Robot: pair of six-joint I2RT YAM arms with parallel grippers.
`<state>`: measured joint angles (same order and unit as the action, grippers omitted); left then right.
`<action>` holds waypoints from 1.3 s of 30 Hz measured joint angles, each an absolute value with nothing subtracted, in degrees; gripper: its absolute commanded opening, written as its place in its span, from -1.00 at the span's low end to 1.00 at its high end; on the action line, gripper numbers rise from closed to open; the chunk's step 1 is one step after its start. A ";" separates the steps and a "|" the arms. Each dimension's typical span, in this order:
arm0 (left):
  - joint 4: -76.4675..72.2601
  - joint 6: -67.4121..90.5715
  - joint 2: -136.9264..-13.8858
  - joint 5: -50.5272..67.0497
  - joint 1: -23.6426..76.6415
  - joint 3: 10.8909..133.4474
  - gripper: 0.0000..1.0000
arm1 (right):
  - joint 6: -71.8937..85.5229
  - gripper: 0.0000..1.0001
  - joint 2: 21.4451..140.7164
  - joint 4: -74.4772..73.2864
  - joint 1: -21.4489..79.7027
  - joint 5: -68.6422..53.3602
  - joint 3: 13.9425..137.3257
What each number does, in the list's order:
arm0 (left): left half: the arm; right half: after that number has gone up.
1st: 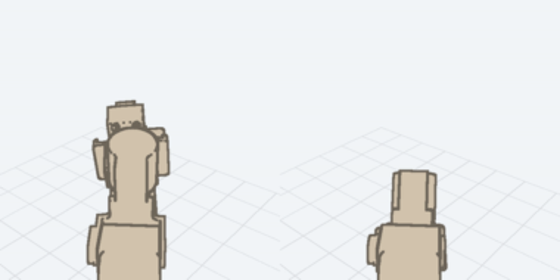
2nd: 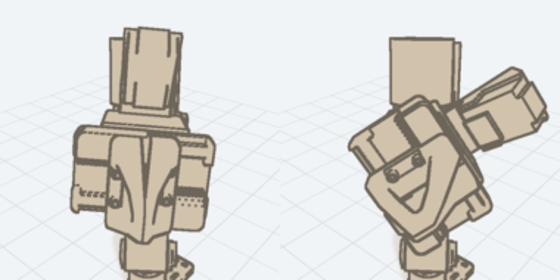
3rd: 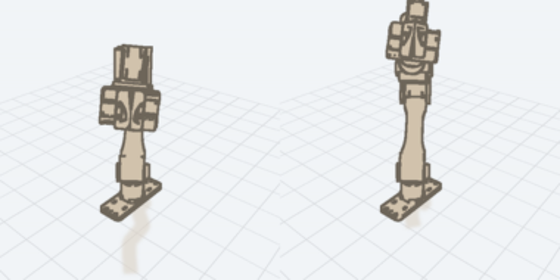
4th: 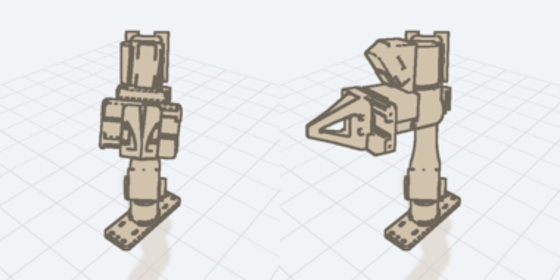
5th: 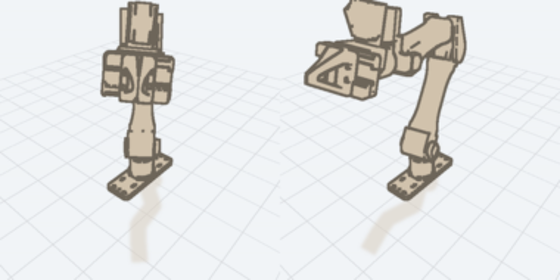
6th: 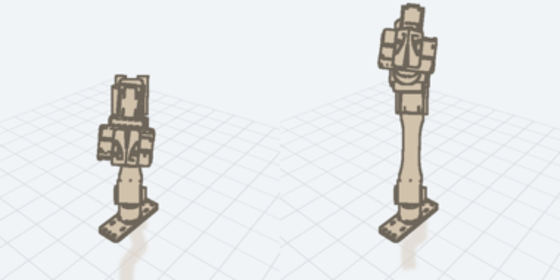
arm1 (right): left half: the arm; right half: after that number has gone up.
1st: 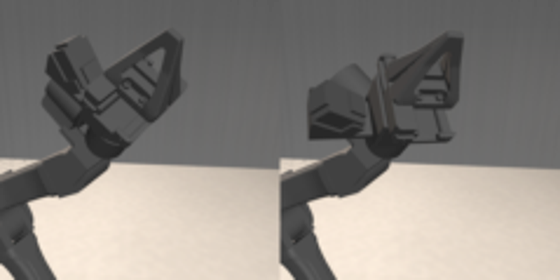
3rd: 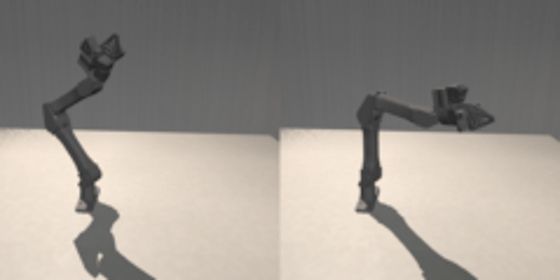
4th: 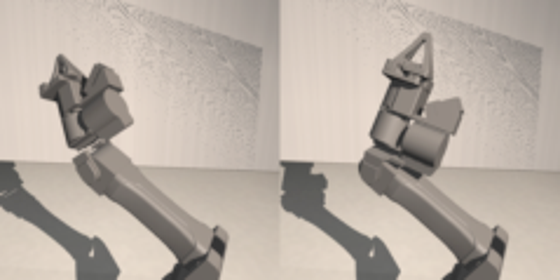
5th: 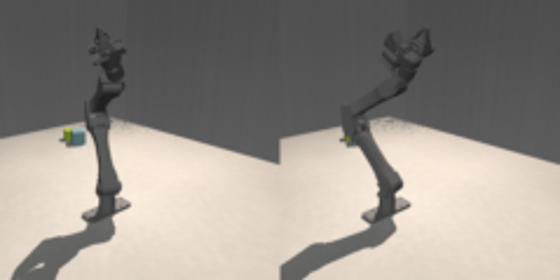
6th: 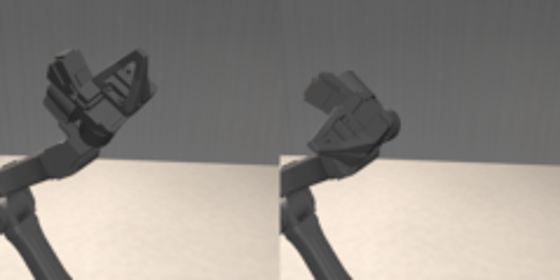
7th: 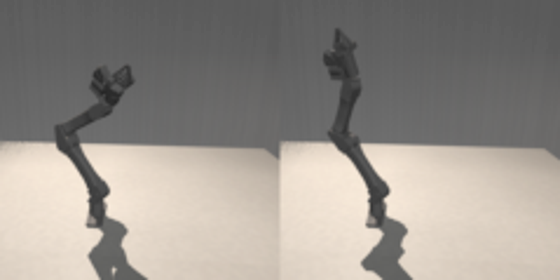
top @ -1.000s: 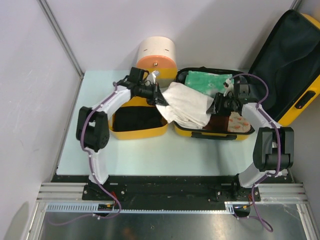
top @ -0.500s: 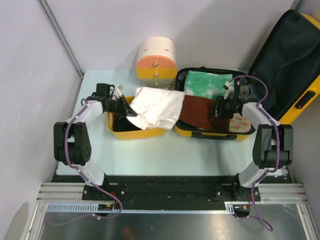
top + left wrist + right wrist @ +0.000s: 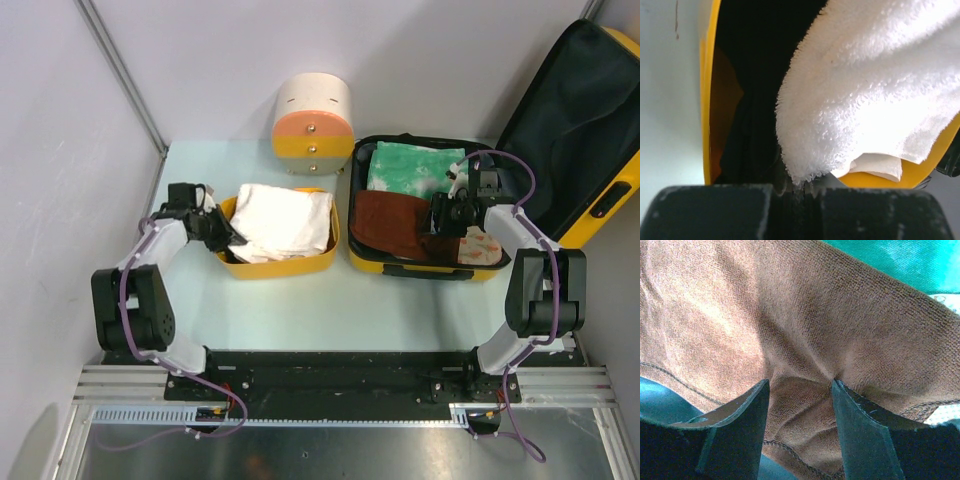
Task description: Open, take out, and arrange the luggage
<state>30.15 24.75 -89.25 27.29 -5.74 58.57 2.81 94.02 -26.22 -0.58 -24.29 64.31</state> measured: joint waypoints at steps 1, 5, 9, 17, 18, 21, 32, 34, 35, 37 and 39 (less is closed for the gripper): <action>30.33 25.26 -88.01 27.05 -5.72 57.93 -1.00 | 2.76 0.16 94.02 -26.22 -0.58 -24.29 64.31; 31.53 26.98 -85.03 26.55 -5.76 56.99 -0.97 | 2.74 0.16 94.02 -26.22 -0.58 -24.29 64.31; 32.75 28.14 -84.73 26.06 -5.76 56.55 0.04 | 2.66 0.18 94.02 -26.28 -0.56 -24.34 64.42; 36.23 23.77 -82.96 25.85 -5.19 62.92 0.83 | 0.10 0.15 92.73 -29.36 -0.69 -24.36 66.94; 36.67 22.33 -82.21 25.23 -4.97 64.51 0.83 | -0.47 0.15 92.16 -30.06 -0.84 -24.29 67.40; 37.06 17.06 -79.85 22.06 -2.42 70.06 0.82 | -1.72 0.16 90.13 -32.47 -1.83 -24.21 69.01; 35.07 3.49 -89.06 19.81 21.71 86.13 0.67 | -0.51 0.41 87.74 -39.53 -9.17 -22.85 70.24; 35.20 3.14 -92.64 20.18 24.71 87.79 0.66 | 0.03 0.40 89.32 -39.62 -10.72 -22.39 70.24; 35.38 3.09 -94.67 20.36 25.67 88.71 0.65 | 0.27 0.40 90.02 -39.57 -11.29 -22.24 70.24; 35.55 3.07 -96.75 20.69 27.44 89.65 0.64 | 0.54 0.37 91.59 -39.24 -12.08 -22.06 70.24; 35.81 3.05 -98.91 20.82 28.23 91.20 0.64 | 0.95 0.33 93.17 -38.70 -12.19 -22.31 70.24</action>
<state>35.81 3.05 -98.91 20.82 28.23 91.20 0.95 93.17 -38.70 -12.19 -22.31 70.24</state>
